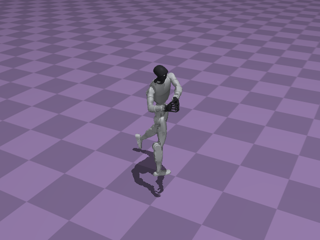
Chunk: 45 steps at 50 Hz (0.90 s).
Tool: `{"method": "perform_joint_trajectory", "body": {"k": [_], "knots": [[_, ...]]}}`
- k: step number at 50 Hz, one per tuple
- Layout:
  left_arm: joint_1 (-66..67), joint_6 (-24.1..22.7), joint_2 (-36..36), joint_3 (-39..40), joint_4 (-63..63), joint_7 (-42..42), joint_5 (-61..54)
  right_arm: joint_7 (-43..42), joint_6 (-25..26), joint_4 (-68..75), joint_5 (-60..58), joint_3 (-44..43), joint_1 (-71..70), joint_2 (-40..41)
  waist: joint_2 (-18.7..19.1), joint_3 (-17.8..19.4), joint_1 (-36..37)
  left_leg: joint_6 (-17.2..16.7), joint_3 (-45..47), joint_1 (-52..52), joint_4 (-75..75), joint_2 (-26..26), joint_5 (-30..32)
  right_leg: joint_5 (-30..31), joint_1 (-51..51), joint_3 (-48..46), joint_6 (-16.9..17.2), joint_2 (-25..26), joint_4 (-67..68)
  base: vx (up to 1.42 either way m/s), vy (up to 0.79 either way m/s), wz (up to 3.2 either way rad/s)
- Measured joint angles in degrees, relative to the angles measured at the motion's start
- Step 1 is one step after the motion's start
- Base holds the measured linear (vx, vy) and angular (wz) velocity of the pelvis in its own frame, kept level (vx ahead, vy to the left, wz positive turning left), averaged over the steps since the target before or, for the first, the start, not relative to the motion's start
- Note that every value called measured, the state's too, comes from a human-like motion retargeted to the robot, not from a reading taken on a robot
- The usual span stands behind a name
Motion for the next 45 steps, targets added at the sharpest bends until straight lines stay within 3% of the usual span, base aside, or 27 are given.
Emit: {"method": "perform_joint_trajectory", "body": {"k": [8, 15, 20, 25, 30, 31, 32, 33, 37, 42, 43, 45], "knots": [[1.02, -1.23, 4.27, 0.66, -3.92, -3.52, -6.02, 0.57, 0.35, -1.21, -0.84, 2.22, -2.84, -0.28, -4.20, -0.79, 4.36, 0.00, -1.78, -1.00, -0.50, 1.13, -2.85, -2.02, -1.40, -3.78, -0.06, -1.42, 4.24, -0.13, -0.06, 0.59], [3.11, -2.54, 8.74, 0.73, -8.16, -5.57, -6.73, 0.47, -0.74, -1.85, -0.07, 4.27, -3.75, 1.05, -7.38, -0.51, 8.22, 0.00, -2.09, -3.52, -1.46, 7.61, -11.62, -2.56, -2.11, -13.47, 0.04, -0.76, 7.58, -0.21, -0.08, 1.29], [8.47, -7.06, 11.99, 1.70, -16.43, -1.38, -12.18, 0.39, -1.19, -4.23, 1.98, 7.19, -3.95, 2.41, -9.01, 0.00, 11.80, 0.00, 1.26, -6.57, -3.40, 13.36, -20.33, -2.38, -2.94, -21.78, 0.05, -0.95, 9.26, -0.24, 0.01, 1.54], [16.14, -8.04, 16.74, 3.29, -22.79, -1.58, -12.90, 2.13, -1.18, -6.25, 2.54, 11.00, -2.92, 5.11, -9.38, -0.64, 14.56, 1.31, 15.37, -10.34, -4.54, 21.36, -28.48, -2.89, -2.67, -32.02, -0.77, -0.68, 11.16, -0.20, 0.11, 1.81], [24.11, -8.65, 19.99, 6.48, -27.82, -2.20, -12.86, 3.97, -0.81, -6.48, 1.17, 15.68, -2.79, 8.00, -10.64, -2.10, 17.71, 8.07, 44.70, -9.90, -9.29, 26.31, -38.65, -3.61, -3.17, -43.26, -1.43, -3.99, 14.66, -0.15, 0.26, 2.12], [25.86, -7.38, 20.75, 7.06, -28.70, -6.70, -11.02, 6.24, -1.05, -6.32, 0.86, 17.01, -2.89, 8.08, -10.87, -2.67, 18.90, 9.29, 46.46, -9.76, -11.84, 25.42, -39.61, -3.47, -3.19, -45.15, -1.69, -4.76, 15.30, -0.10, 0.31, 2.01], [27.64, -7.14, 20.87, 7.82, -29.29, -8.42, -11.06, 7.54, -1.03, -6.10, 0.58, 18.19, -2.95, 8.36, -11.18, -3.12, 20.27, 10.39, 46.98, -9.80, -14.36, 24.55, -40.23, -3.26, -3.17, -46.97, -1.99, -5.45, 15.88, -0.08, 0.33, 1.81], [29.47, -8.93, 19.70, 8.90, -29.28, -4.57, -14.87, 6.92, -0.50, -5.74, 0.35, 19.06, -2.96, 9.06, -11.62, -3.35, 22.03, 11.23, 45.01, -10.20, -16.79, 23.72, -40.18, -2.91, -3.08, -48.63, -2.34, -6.01, 16.35, -0.07, 0.32, 1.71], [34.56, -10.87, 19.86, 11.61, -30.33, -3.58, -18.66, 9.63, 0.41, -4.31, -0.07, 20.57, -3.29, 12.37, -15.63, -3.29, 30.90, 8.62, 37.61, -13.64, -19.25, 22.15, -39.14, -0.60, -2.07, -52.65, -4.15, -7.92, 18.34, -0.02, 0.30, 1.43], [41.13, -16.20, 17.12, 19.62, -32.13, -3.62, -20.62, 9.77, -0.08, -3.79, -2.05, 25.52, -5.96, 13.85, -20.07, -3.34, 46.41, 9.79, 30.75, -15.29, -21.47, 18.98, -39.30, 4.26, -1.22, -52.58, -5.42, -11.01, 23.23, 0.08, 0.33, 1.32], [42.53, -13.67, 16.73, 22.03, -32.53, -5.01, -19.98, 11.00, 0.37, -3.65, -2.70, 26.60, -6.87, 14.32, -20.72, -3.59, 48.78, 9.66, 28.54, -15.87, -21.78, 18.34, -39.21, 5.22, -0.73, -52.32, -5.67, -11.45, 24.28, 0.15, 0.31, 1.89], [45.40, -10.51, 18.28, 24.43, -31.57, -8.14, -7.61, 13.87, -0.28, -3.77, -4.86, 29.17, -8.49, 14.50, -21.33, -5.06, 52.95, 9.01, 23.53, -17.01, -22.24, 17.24, -39.31, 7.00, 0.79, -51.77, -6.20, -11.82, 26.36, 0.19, 0.29, 2.15]]}}
